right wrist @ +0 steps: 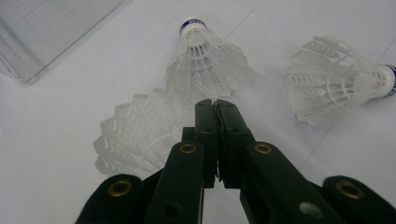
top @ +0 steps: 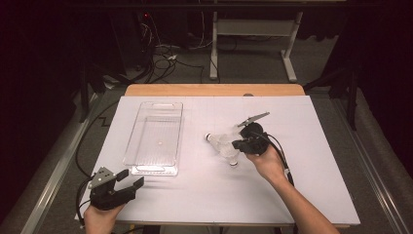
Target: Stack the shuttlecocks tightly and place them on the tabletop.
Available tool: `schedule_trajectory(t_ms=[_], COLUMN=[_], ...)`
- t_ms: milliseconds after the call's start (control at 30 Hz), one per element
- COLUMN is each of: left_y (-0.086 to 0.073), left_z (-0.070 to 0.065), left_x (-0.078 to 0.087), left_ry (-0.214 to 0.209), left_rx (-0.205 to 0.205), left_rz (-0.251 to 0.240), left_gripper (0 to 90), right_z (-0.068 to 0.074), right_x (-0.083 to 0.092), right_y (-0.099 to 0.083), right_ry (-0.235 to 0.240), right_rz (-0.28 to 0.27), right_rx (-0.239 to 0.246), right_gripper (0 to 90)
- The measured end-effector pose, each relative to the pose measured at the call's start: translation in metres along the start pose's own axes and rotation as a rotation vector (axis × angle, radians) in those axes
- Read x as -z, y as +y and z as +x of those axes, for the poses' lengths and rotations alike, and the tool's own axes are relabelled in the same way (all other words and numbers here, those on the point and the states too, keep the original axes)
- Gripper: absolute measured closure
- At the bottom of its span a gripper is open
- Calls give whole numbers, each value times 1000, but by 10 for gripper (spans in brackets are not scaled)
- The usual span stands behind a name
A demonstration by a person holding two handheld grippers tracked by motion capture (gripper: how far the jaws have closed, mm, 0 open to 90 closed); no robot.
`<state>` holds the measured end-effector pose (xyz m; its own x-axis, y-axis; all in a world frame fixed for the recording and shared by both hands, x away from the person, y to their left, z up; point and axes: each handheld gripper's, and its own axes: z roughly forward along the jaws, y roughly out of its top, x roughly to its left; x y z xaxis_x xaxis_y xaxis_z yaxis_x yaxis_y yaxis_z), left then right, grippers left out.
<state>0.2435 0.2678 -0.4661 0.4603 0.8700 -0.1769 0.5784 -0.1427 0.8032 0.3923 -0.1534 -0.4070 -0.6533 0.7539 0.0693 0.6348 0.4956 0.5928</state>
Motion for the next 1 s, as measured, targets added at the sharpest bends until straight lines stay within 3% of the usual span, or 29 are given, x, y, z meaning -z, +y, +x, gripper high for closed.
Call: schedule_trajectory(t_ms=[500, 1000], left_y=[0, 0], left_z=[0, 0], left_x=[0, 0], left_ry=[2, 2], left_rx=[3, 2], left_rz=[0, 0], left_gripper=[334, 334], right_z=[-12, -15], right_x=[6, 9], right_y=[-13, -19], right_ry=[-7, 1], right_rz=[4, -1], right_rx=[-17, -15], right_gripper=[886, 884])
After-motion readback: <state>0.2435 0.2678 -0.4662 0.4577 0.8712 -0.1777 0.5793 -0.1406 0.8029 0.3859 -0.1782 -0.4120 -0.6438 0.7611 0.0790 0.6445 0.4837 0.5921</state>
